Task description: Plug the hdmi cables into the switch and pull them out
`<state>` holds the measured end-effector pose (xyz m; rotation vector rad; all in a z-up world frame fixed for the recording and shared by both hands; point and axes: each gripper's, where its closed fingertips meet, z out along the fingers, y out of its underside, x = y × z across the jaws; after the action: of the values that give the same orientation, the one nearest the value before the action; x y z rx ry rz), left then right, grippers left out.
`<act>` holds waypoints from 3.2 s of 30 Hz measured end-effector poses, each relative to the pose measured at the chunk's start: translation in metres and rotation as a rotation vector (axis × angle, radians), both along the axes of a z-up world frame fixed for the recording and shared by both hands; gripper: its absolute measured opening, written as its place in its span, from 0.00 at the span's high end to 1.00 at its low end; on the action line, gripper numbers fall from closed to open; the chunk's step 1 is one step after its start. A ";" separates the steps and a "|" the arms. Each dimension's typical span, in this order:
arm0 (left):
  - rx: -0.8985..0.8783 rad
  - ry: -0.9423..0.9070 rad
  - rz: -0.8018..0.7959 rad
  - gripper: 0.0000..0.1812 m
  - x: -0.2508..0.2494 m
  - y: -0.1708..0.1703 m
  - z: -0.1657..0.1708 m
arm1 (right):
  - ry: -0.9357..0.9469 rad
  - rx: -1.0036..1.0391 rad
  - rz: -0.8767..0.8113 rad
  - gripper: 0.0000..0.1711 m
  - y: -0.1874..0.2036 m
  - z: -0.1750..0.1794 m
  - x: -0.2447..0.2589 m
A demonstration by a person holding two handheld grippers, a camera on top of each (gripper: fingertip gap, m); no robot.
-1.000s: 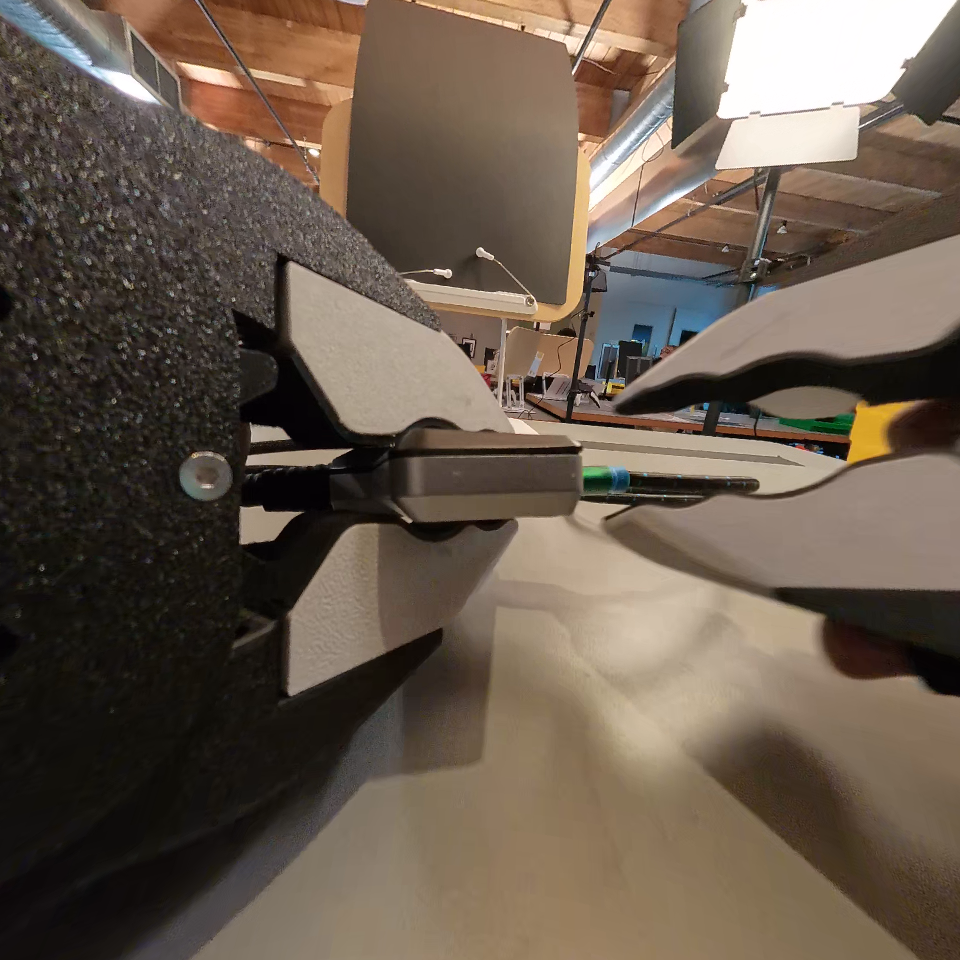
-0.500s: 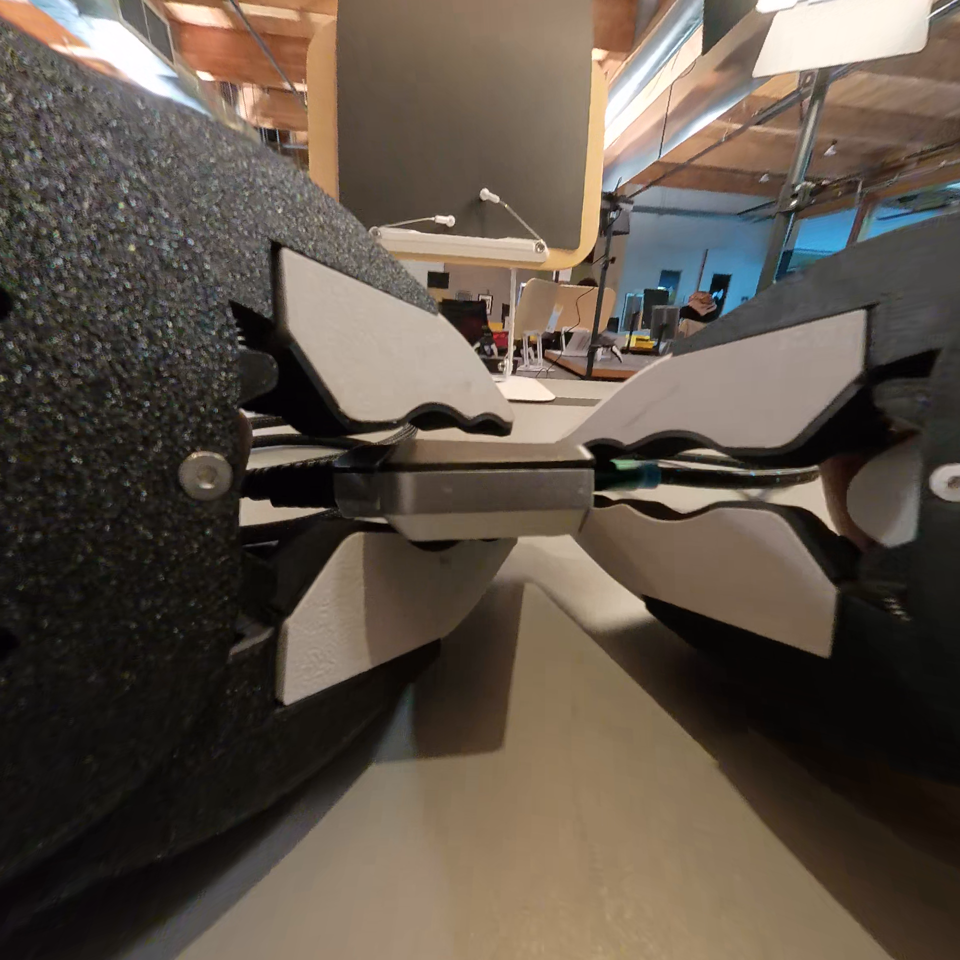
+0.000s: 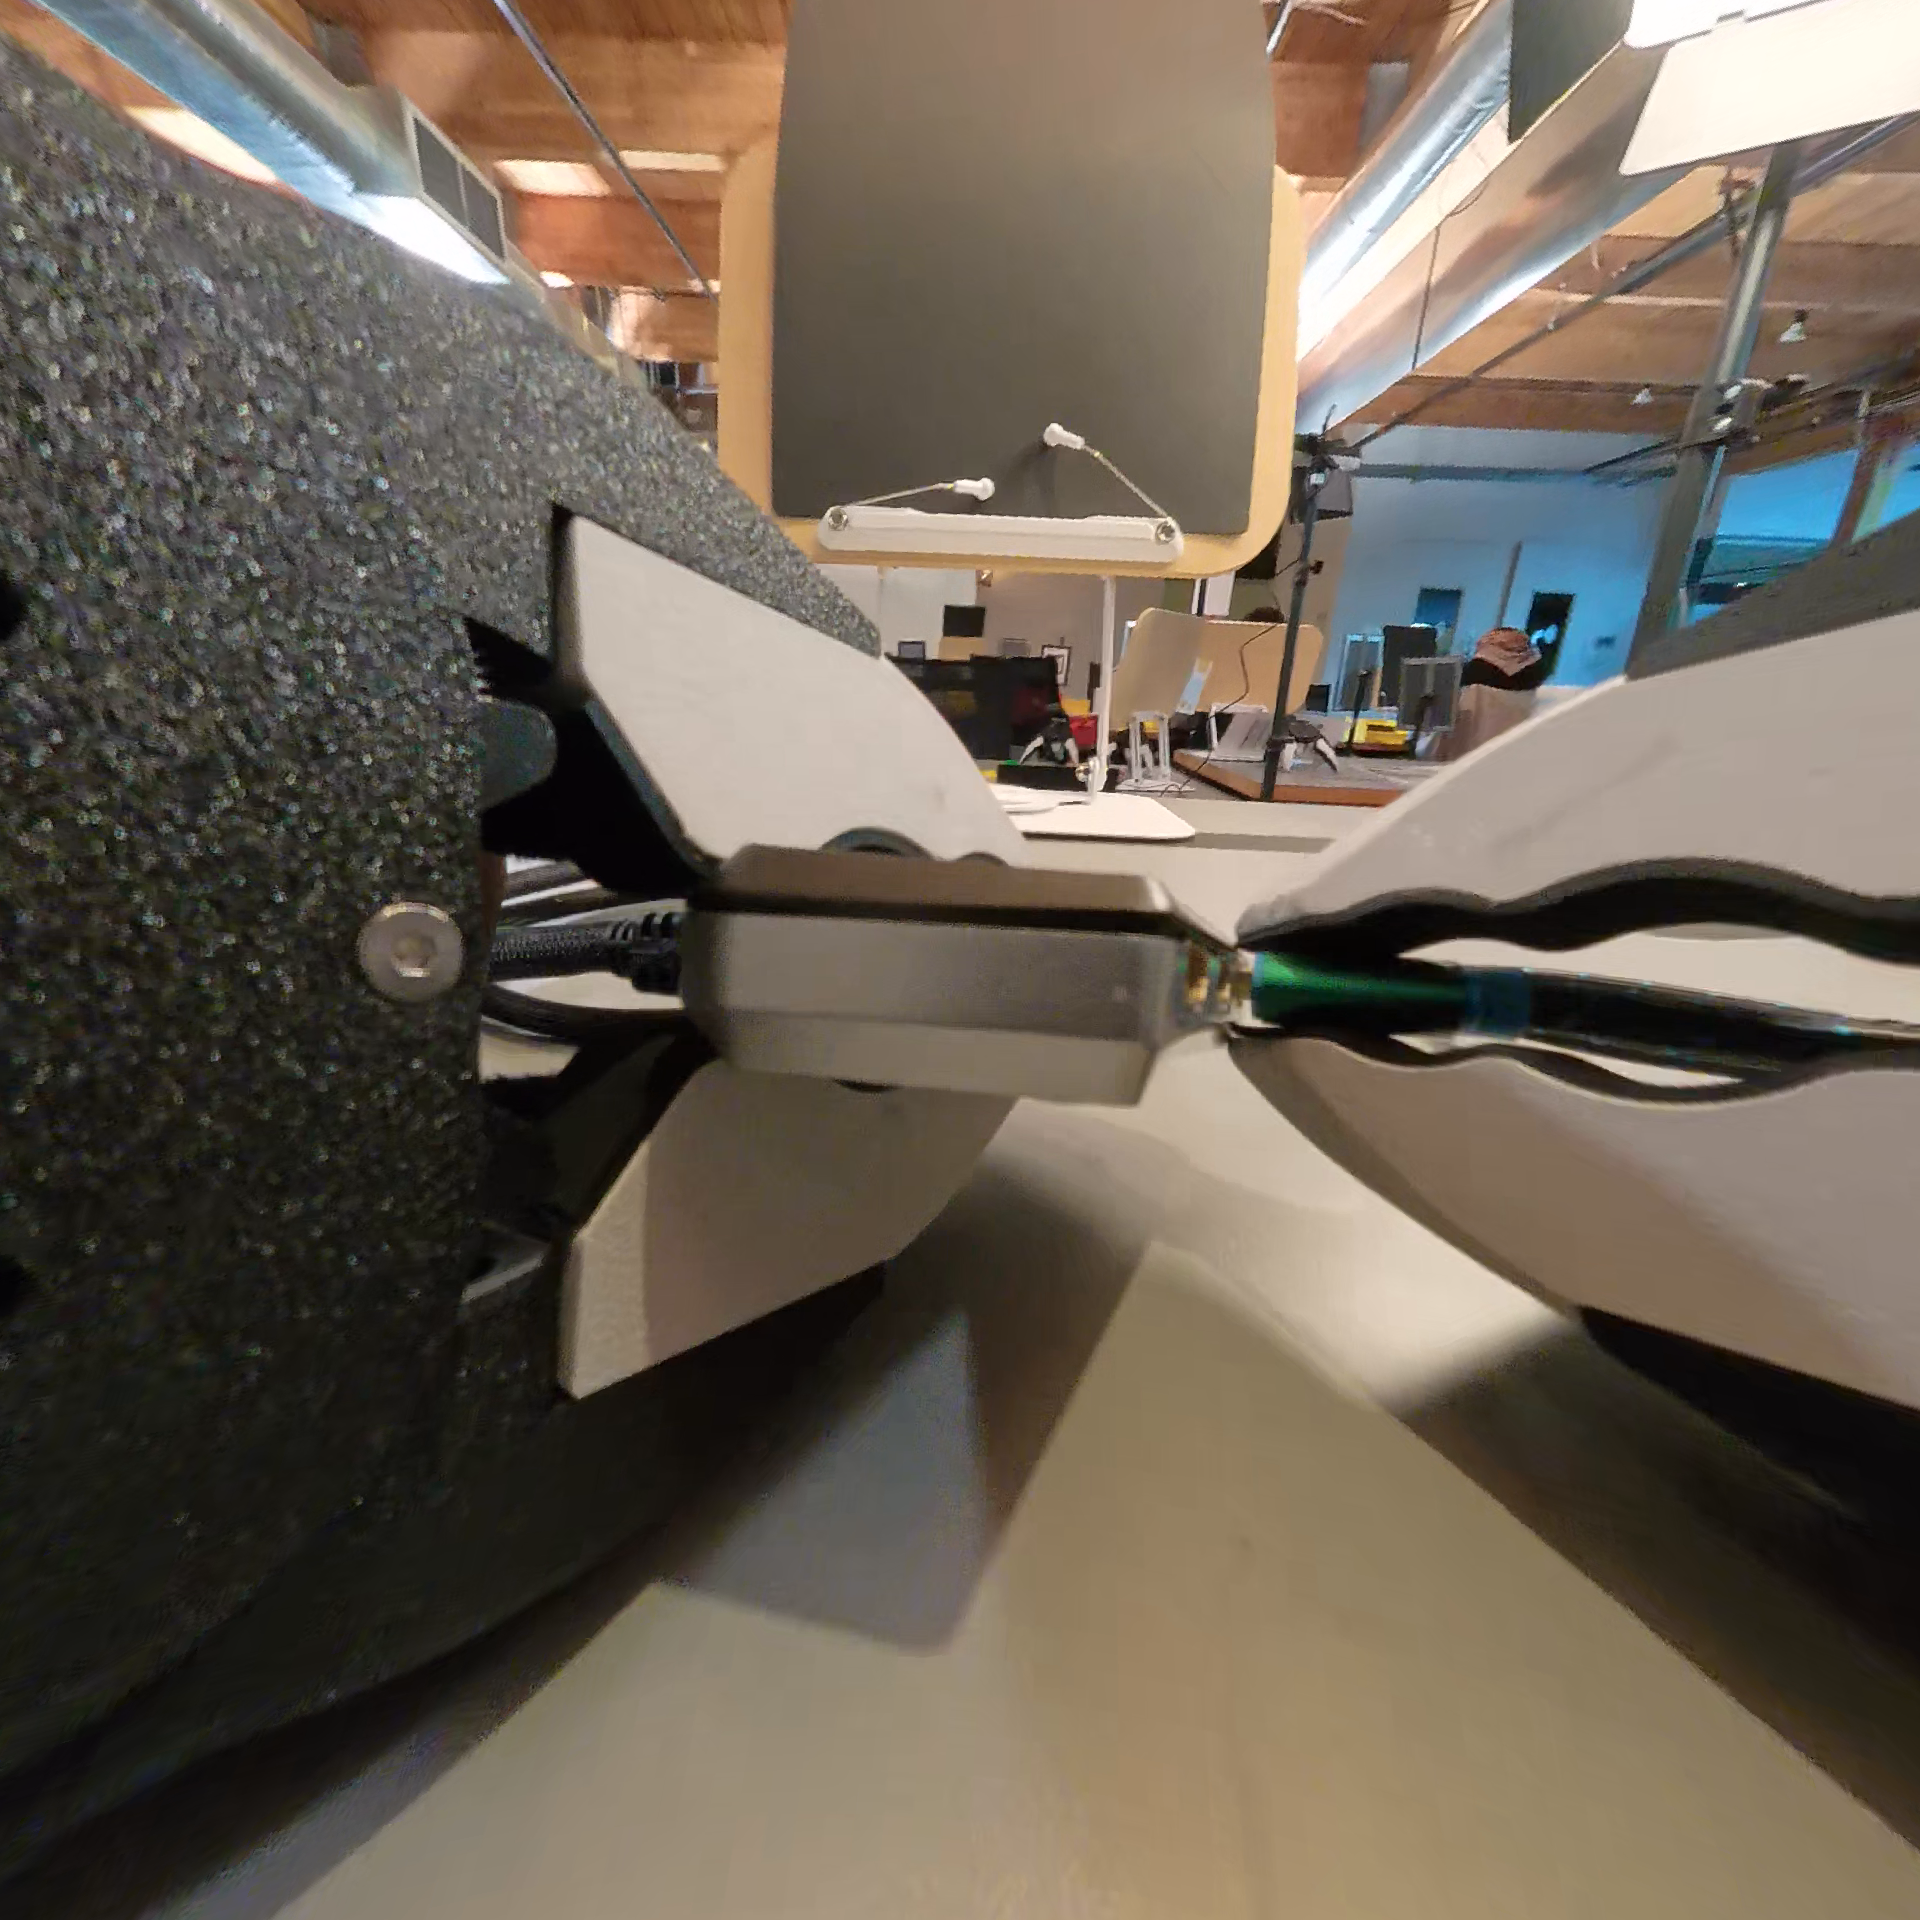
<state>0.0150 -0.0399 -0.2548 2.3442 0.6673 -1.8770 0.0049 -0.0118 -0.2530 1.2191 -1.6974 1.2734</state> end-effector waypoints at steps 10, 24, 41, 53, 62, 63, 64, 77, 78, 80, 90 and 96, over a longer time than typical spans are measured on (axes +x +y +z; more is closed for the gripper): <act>-0.026 0.017 0.030 0.87 0.000 0.003 0.002 | -0.023 -0.011 0.029 0.92 0.003 0.004 -0.002; 0.017 0.015 0.096 0.87 0.003 0.004 0.002 | -0.023 -0.034 -0.021 0.92 0.004 0.007 -0.005; 0.105 -0.006 0.090 0.87 0.000 0.003 -0.001 | -0.213 0.054 -0.017 0.92 0.005 0.004 -0.007; 0.089 -0.005 0.043 0.87 0.003 0.009 -0.001 | 0.030 -0.022 0.040 0.92 0.013 0.007 -0.001; 0.072 0.015 0.013 0.87 0.007 0.014 0.005 | 0.006 -0.024 0.034 0.92 0.020 0.012 0.004; 0.075 0.022 0.026 0.87 0.006 0.013 0.008 | -0.029 -0.016 0.032 0.92 0.019 0.015 0.001; 0.083 0.032 0.039 0.87 0.003 0.011 0.011 | -0.060 -0.016 0.011 0.92 0.017 0.018 -0.003; 0.078 0.014 0.035 0.87 0.000 0.008 0.005 | 0.028 -0.004 -0.104 0.92 0.018 0.012 -0.007; 0.081 0.004 0.013 0.87 0.002 0.010 0.002 | 0.043 -0.005 -0.041 0.92 0.019 0.011 -0.004; 0.096 0.020 0.005 0.87 0.002 0.011 0.007 | 0.007 0.002 0.022 0.92 0.021 0.017 -0.003; 0.102 0.030 0.044 0.87 0.002 0.009 0.012 | 0.040 -0.017 -0.017 0.92 0.021 0.022 -0.008; 0.082 -0.011 -0.016 0.87 0.007 0.015 0.000 | 0.114 -0.010 0.001 0.93 0.031 0.010 0.005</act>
<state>0.0224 -0.0251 -0.2549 2.4142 0.7408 -1.8762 0.0100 0.0189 -0.2432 1.2624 -1.6074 1.1887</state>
